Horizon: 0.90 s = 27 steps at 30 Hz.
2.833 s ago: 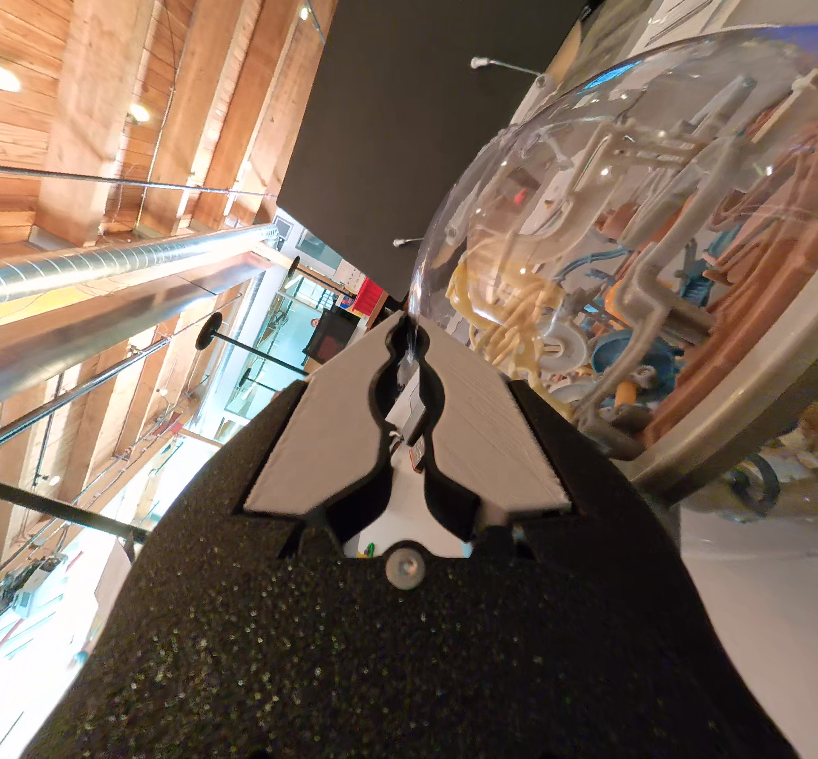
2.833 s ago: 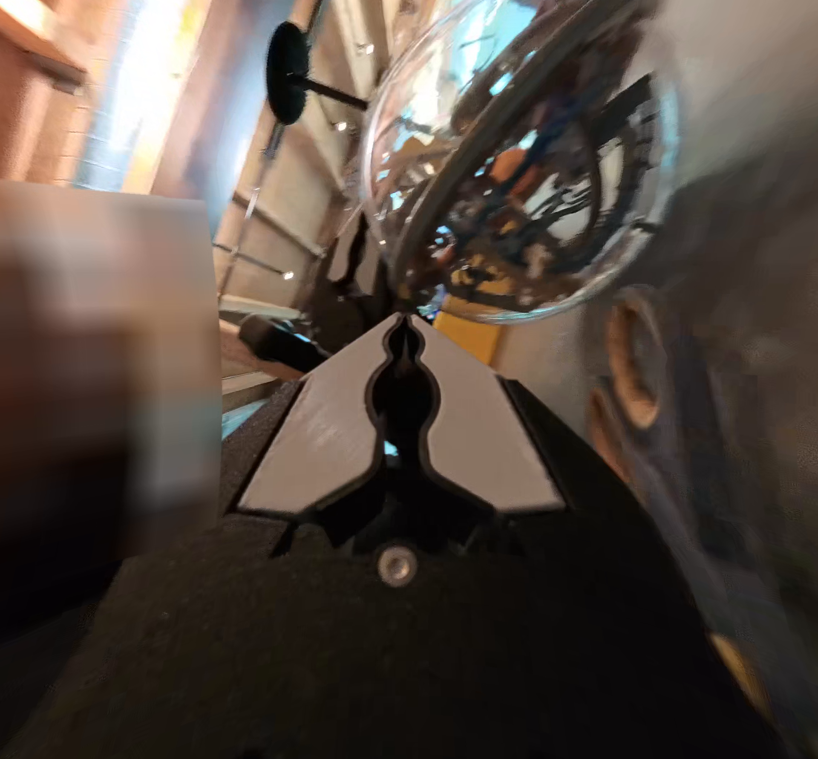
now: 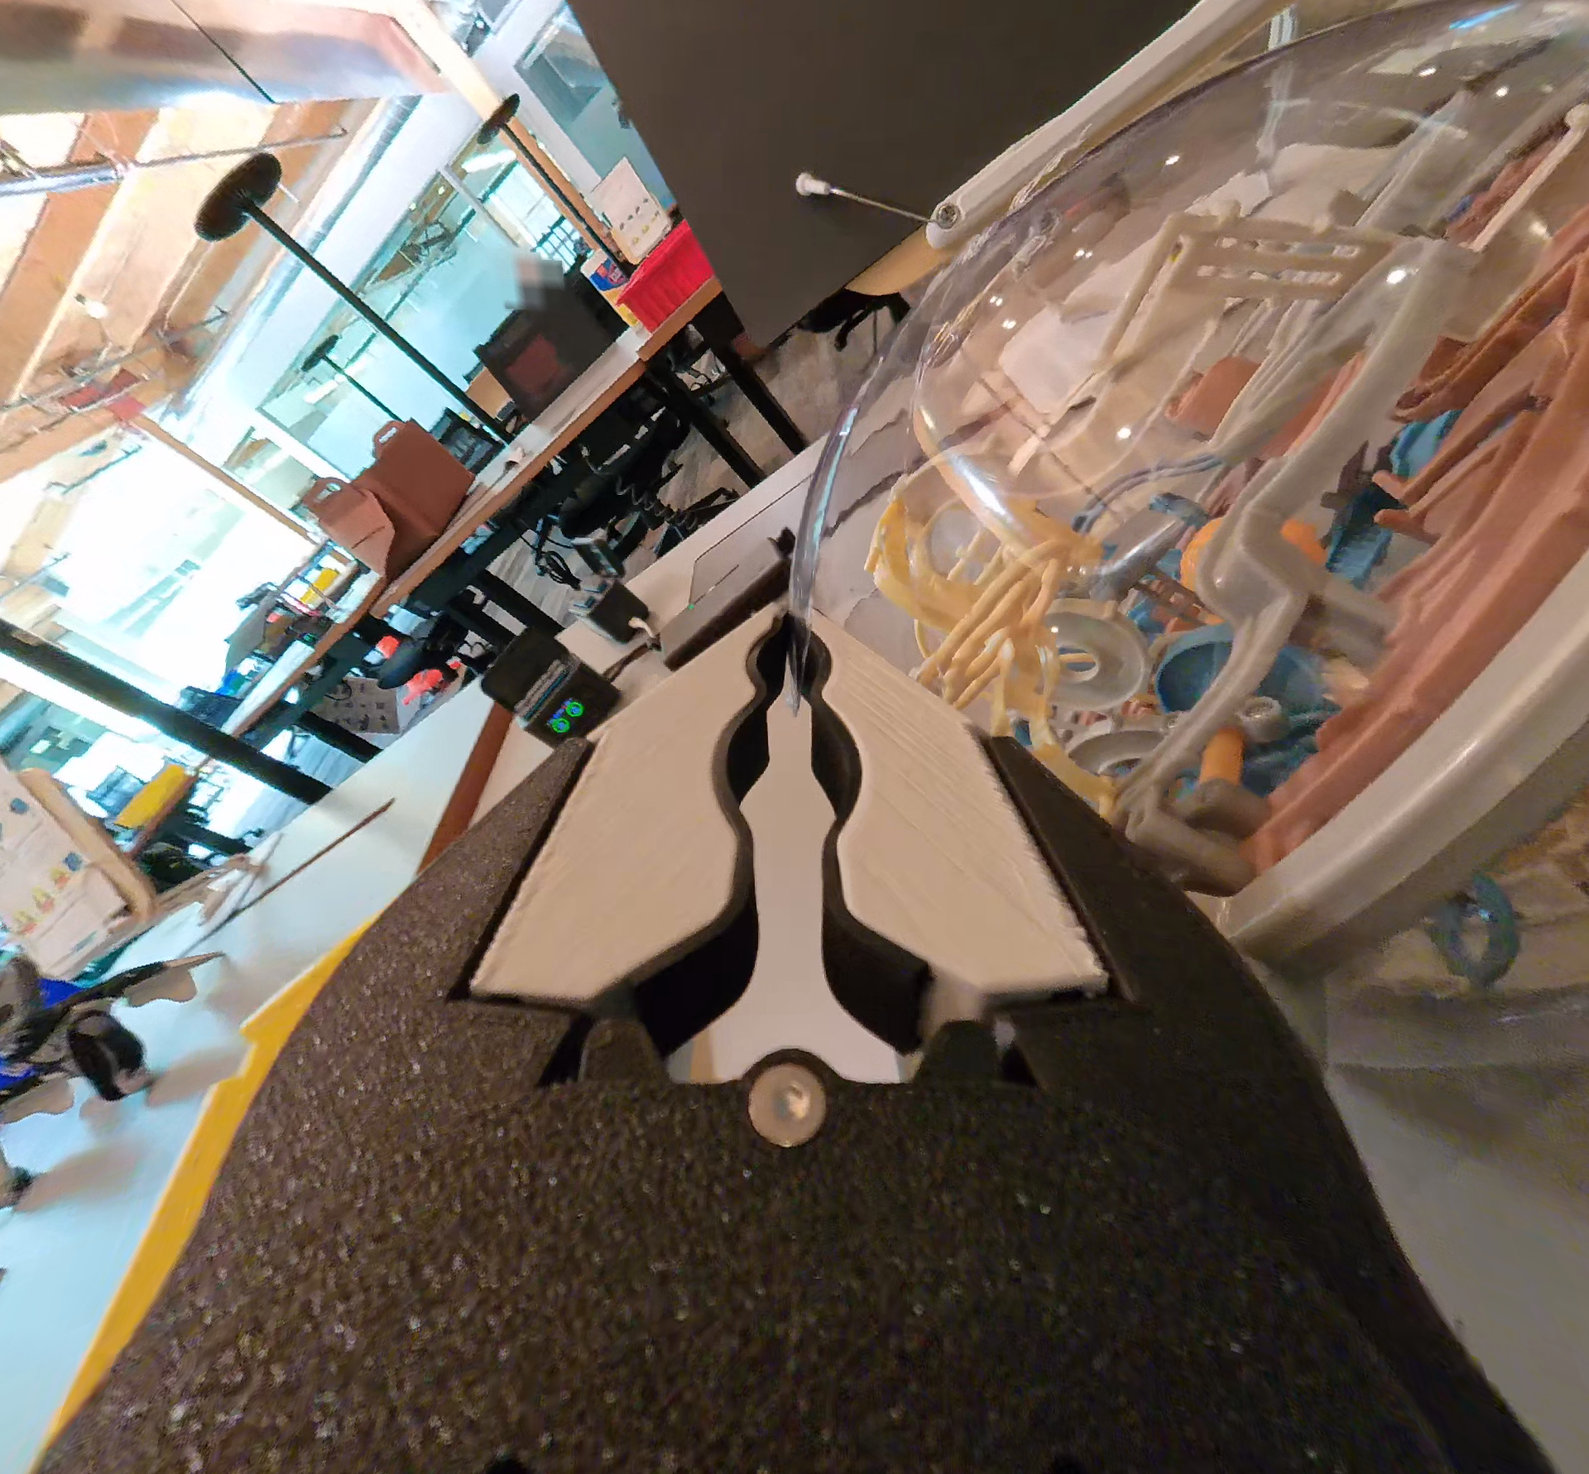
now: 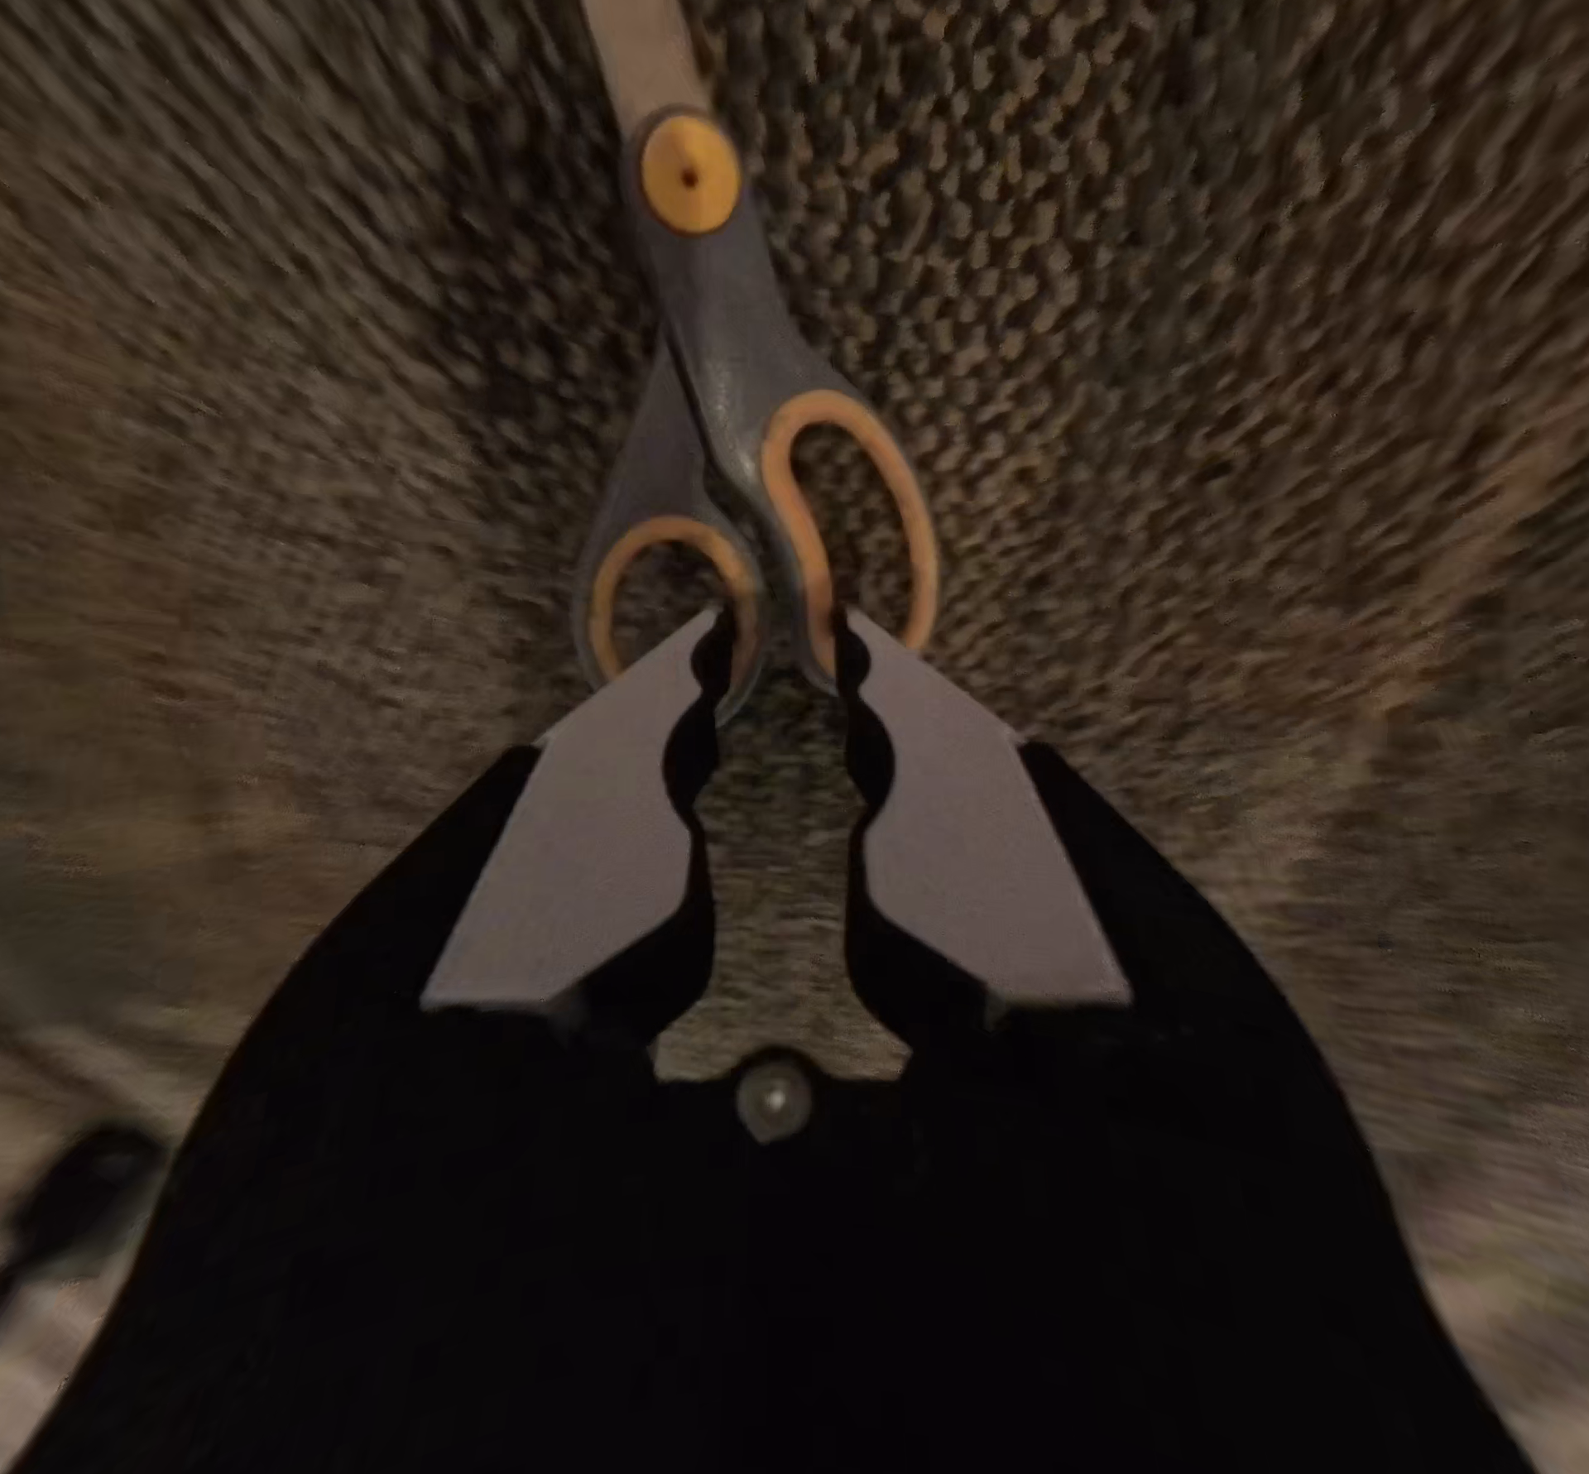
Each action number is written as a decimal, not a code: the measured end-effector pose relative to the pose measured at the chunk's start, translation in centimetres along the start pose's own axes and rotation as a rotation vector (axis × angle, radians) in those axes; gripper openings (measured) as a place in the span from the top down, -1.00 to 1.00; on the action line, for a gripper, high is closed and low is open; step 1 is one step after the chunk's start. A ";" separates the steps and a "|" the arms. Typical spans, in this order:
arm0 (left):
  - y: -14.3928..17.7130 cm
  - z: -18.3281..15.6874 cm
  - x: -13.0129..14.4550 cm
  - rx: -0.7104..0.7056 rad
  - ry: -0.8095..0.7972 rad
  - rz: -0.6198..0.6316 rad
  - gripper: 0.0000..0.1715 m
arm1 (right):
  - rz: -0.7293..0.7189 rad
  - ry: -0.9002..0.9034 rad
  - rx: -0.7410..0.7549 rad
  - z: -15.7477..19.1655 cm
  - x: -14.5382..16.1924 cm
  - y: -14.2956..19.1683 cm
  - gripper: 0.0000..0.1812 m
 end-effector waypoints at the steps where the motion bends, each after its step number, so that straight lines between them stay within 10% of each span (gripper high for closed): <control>1: 0.0 0.1 0.2 0.003 0.032 0.005 1.00 | -0.054 -0.120 -0.056 0.8 0.0 0.8 0.77; 16: 2.8 1.4 2.5 0.252 0.515 0.089 0.79 | -0.562 -0.945 -0.358 10.0 5.1 20.7 1.00; 27: 5.7 2.4 4.9 0.269 0.567 0.050 0.76 | -0.358 -0.747 -0.120 16.7 12.5 13.4 0.46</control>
Point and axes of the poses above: each gripper's, where its closed fingertips meet, y back along the fingers, x out of its underside, z = x × y across the jaws, the point moved 7 cm from there along y, back along the fingers, and after that the axes turned 9 degrees about -z, right-handed, at the moved point
